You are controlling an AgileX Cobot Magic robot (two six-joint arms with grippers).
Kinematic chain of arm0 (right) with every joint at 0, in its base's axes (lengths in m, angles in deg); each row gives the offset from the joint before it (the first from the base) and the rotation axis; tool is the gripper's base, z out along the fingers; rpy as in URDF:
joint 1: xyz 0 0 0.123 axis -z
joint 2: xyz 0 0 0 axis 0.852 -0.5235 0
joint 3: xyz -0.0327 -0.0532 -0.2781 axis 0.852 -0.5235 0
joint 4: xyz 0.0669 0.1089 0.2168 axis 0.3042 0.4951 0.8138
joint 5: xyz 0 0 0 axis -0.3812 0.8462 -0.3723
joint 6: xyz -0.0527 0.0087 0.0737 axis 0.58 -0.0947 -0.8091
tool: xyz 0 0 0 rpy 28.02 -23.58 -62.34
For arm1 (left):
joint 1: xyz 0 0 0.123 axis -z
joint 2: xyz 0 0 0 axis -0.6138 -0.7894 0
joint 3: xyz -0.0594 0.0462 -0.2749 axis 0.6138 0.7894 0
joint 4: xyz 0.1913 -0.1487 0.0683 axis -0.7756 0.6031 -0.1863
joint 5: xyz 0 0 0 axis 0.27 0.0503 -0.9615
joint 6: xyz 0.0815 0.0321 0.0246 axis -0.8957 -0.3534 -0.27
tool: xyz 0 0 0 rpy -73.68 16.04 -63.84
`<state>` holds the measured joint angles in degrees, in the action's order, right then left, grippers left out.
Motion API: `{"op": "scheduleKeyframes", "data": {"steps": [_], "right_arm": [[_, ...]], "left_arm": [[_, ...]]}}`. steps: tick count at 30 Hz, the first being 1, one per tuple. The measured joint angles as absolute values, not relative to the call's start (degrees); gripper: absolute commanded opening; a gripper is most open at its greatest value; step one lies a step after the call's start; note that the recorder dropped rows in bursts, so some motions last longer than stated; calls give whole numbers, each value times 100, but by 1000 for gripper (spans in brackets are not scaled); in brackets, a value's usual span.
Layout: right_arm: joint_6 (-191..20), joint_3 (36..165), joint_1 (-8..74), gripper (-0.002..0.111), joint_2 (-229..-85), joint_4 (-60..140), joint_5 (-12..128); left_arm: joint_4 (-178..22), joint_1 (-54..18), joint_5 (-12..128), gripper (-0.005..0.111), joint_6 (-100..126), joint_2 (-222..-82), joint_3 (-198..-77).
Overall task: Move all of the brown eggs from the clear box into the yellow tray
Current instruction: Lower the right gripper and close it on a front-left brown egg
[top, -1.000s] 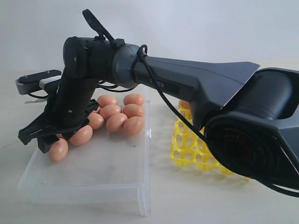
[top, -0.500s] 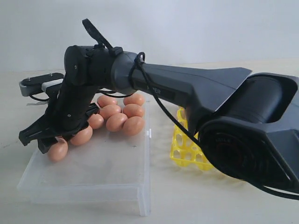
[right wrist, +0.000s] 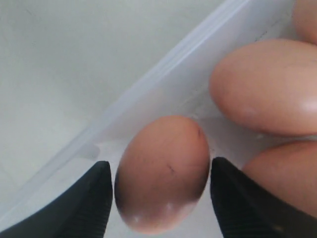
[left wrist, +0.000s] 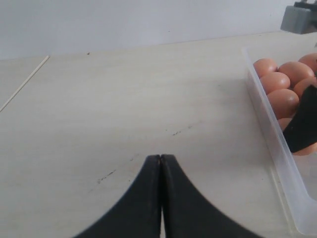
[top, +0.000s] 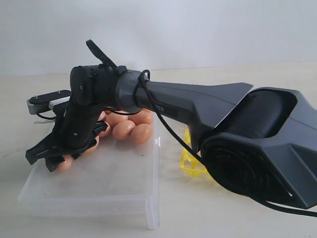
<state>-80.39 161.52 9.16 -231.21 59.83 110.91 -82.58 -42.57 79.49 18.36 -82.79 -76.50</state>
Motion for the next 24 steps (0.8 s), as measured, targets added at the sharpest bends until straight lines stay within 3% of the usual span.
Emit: {"op": "scheduleKeyframes", "data": {"steps": [24], "right_arm": [[-8122,16188,916,57,-23269,5971,10990]], "left_arm": [[-8258,-4257,7949,0,1836,-8279,-7650]]}}
